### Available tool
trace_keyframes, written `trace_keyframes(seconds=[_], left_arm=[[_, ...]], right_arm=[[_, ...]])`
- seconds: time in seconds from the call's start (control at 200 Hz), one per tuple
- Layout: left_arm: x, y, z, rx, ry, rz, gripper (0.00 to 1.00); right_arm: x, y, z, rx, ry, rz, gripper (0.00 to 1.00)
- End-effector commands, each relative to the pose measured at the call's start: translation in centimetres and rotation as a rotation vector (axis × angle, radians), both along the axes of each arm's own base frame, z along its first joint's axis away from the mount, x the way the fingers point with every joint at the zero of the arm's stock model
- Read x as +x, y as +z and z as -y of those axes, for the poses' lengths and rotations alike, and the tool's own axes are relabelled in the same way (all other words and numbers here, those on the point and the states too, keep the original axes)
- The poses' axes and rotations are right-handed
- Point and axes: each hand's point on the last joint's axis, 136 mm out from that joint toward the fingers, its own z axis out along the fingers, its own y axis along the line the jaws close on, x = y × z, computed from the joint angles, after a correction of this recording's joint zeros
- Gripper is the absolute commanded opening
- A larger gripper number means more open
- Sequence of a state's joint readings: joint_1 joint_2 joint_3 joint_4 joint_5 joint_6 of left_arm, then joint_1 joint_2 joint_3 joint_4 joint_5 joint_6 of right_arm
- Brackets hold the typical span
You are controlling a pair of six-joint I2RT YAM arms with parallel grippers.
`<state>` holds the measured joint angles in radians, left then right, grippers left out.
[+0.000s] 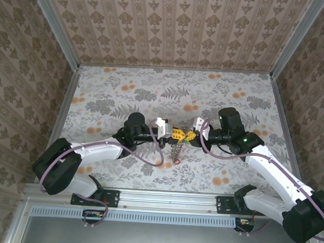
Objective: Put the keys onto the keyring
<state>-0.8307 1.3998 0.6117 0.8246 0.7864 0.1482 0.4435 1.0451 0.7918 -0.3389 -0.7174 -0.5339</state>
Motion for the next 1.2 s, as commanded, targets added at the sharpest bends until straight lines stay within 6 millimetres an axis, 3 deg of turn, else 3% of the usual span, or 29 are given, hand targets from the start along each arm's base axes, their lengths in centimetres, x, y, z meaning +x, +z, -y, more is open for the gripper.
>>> trace_keyframes(seconds=[0.0, 0.125, 0.28, 0.645, 0.91, 1.195], left_arm=[[-0.3, 1.7, 0.3, -0.067, -0.007, 0.038, 0.0], [0.5, 0.8, 0.2, -0.022, 0.02, 0.007, 0.01], [1.2, -0.4, 0.0, 0.058, 0.045, -0.024, 0.18], [0.6, -2.0, -0.3, 0.252, 0.007, -0.027, 0.23], [-0.1, -1.6, 0.0, 0.287, -0.041, -0.023, 0.26], [-0.1, -2.5, 1.3, 0.306, -0.061, -0.045, 0.23]], right_arm=[[-1.1, 2.8, -0.9, 0.076, 0.09, 0.077, 0.0], [-1.2, 2.5, -0.3, 0.032, 0.078, 0.085, 0.0], [-1.0, 1.6, 0.6, -0.058, 0.05, 0.09, 0.0], [-0.4, -0.4, 1.2, -0.216, 0.023, 0.077, 0.0], [-0.2, -0.8, 1.3, -0.267, 0.012, 0.056, 0.0], [-0.3, -0.8, 0.8, -0.249, 0.025, 0.048, 0.0]])
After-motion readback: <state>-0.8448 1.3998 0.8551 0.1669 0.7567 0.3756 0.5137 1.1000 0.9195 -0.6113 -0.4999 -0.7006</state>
